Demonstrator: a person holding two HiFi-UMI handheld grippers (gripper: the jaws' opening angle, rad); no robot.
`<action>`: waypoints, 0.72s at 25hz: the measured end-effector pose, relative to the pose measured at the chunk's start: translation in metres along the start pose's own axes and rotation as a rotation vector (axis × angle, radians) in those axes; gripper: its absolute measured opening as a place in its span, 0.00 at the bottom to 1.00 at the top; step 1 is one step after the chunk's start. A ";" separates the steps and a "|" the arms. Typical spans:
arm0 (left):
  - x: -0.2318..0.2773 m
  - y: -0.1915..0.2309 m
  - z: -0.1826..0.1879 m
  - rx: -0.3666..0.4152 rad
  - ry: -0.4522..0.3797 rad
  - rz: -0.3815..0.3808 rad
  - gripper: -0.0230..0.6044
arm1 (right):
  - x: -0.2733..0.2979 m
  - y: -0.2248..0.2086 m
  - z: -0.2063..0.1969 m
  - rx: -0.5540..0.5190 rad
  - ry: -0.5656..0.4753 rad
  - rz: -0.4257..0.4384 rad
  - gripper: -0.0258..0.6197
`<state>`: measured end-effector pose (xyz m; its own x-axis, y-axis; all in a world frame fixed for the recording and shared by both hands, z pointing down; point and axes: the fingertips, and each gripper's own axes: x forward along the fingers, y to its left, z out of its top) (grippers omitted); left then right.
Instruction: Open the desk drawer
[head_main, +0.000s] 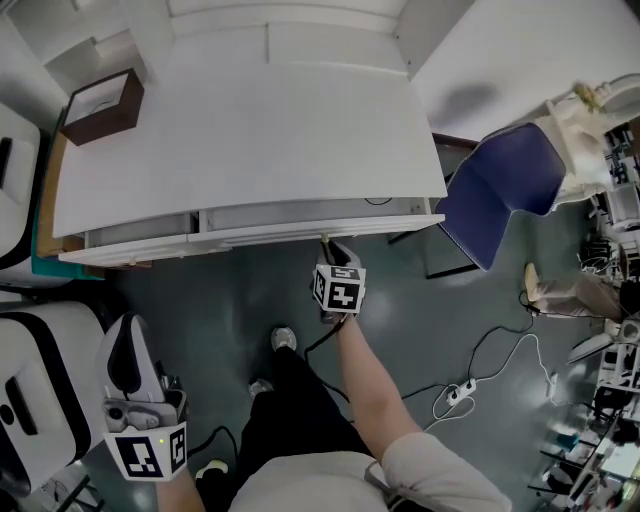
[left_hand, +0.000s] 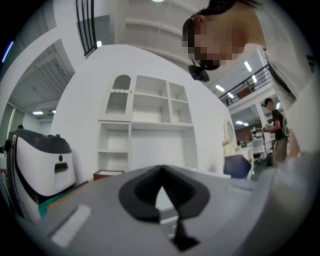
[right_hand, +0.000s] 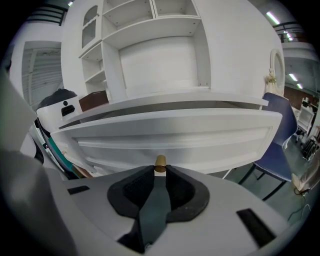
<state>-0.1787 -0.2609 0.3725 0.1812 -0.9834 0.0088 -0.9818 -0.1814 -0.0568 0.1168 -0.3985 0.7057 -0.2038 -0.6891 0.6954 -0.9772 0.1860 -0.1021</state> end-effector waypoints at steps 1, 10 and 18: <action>-0.001 0.001 0.000 -0.001 -0.001 -0.003 0.05 | -0.003 -0.002 -0.003 0.001 0.003 -0.012 0.14; -0.015 0.007 0.000 0.003 -0.001 -0.019 0.05 | -0.023 -0.012 -0.022 0.037 -0.034 -0.037 0.06; -0.020 0.013 -0.001 0.008 0.004 0.001 0.05 | -0.006 0.000 0.001 -0.003 -0.034 -0.006 0.15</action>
<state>-0.1954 -0.2432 0.3726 0.1795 -0.9837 0.0130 -0.9815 -0.1800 -0.0646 0.1184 -0.3949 0.7013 -0.2001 -0.7138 0.6711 -0.9782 0.1838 -0.0962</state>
